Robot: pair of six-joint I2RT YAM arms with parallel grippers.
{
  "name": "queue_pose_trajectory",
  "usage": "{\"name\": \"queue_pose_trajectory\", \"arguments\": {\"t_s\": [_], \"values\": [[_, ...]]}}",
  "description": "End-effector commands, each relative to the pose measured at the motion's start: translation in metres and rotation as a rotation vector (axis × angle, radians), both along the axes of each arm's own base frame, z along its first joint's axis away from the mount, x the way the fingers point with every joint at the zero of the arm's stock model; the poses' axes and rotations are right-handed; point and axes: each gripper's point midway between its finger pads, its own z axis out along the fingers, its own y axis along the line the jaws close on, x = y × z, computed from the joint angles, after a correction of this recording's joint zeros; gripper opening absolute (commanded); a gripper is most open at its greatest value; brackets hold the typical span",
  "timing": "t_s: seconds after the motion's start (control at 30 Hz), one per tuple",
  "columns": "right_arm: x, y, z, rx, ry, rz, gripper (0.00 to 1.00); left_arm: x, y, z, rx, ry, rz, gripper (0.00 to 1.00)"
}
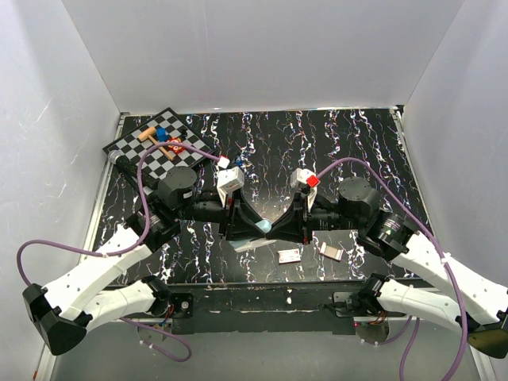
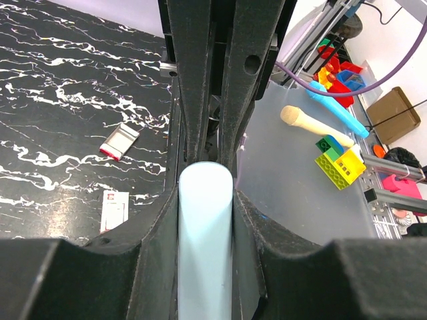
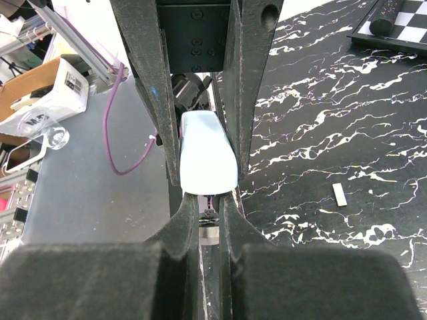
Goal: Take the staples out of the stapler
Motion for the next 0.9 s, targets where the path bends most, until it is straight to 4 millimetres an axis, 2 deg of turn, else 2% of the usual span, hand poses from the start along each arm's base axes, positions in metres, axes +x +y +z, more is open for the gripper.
{"name": "queue_pose_trajectory", "arguments": {"t_s": [0.0, 0.67, 0.87], "values": [[-0.04, -0.019, -0.05, -0.169, 0.196, 0.1, 0.01, 0.028, 0.012, 0.06, -0.168, -0.178, 0.169, 0.0], [-0.052, -0.014, -0.06, -0.165, 0.233, 0.134, 0.01, 0.043, 0.023, 0.078, -0.228, -0.201, 0.306, 0.0], [-0.05, -0.013, -0.058, -0.159, 0.22, 0.115, 0.01, 0.042, 0.022, 0.073, -0.215, -0.193, 0.291, 0.0]]}}
